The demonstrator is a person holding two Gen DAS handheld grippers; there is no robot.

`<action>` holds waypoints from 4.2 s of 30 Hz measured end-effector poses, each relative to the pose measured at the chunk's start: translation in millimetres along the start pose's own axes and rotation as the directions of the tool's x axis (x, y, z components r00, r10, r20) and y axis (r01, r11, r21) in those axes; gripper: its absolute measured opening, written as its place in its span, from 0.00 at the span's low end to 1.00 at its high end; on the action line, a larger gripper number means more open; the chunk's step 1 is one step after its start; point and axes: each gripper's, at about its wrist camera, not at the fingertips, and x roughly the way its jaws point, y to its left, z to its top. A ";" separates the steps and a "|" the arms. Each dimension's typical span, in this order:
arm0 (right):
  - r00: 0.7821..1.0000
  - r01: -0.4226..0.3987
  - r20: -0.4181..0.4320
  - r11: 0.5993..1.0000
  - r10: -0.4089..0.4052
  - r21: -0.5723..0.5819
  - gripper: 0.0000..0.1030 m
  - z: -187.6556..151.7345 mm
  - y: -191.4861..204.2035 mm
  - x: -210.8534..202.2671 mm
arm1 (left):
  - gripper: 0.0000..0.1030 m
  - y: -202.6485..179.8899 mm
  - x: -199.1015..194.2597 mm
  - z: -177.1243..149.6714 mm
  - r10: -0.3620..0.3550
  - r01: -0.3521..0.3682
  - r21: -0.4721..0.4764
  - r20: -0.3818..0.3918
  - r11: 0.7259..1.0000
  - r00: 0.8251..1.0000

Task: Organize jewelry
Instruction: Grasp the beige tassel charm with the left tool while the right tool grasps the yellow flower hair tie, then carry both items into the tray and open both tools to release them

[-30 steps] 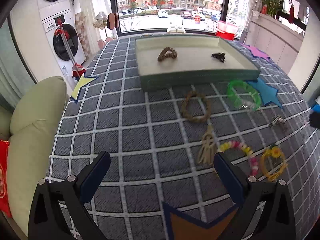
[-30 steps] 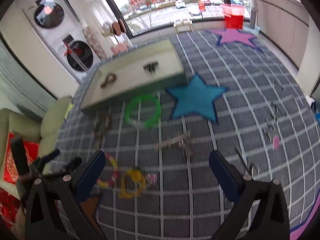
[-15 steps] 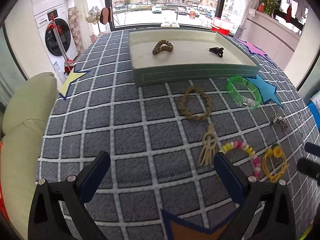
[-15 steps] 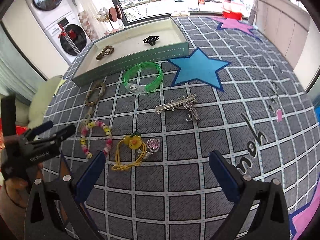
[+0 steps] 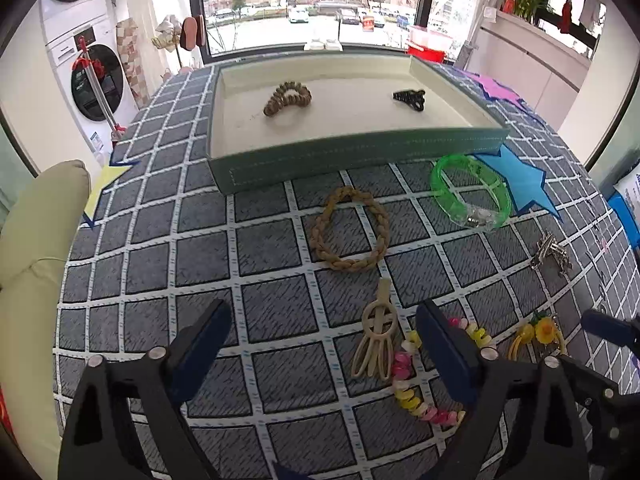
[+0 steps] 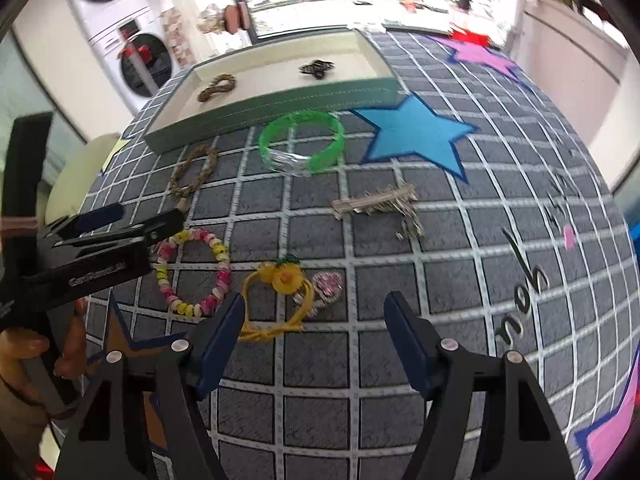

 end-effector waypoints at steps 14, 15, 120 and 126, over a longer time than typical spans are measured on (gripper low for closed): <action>0.996 0.008 -0.076 0.919 -0.041 -0.395 0.43 15.2 29.1 25.5 | 0.79 -14.6 2.1 -1.2 -0.011 0.013 0.063 -0.025 0.998 1.000; 0.996 0.005 -0.078 0.913 -0.040 -0.407 0.40 16.0 30.8 26.0 | 0.79 -15.6 2.3 -1.2 -0.016 0.018 0.069 -0.028 0.997 0.999; 0.972 -0.217 0.130 0.963 0.197 0.159 0.65 255.0 -49.8 115.1 | 1.00 22.9 73.8 173.5 0.135 -0.129 -0.045 0.153 0.991 0.979; 0.971 -0.221 0.135 0.959 0.198 0.176 0.65 244.8 -54.8 98.5 | 1.00 18.1 59.4 174.2 0.121 -0.117 -0.031 0.187 0.993 0.975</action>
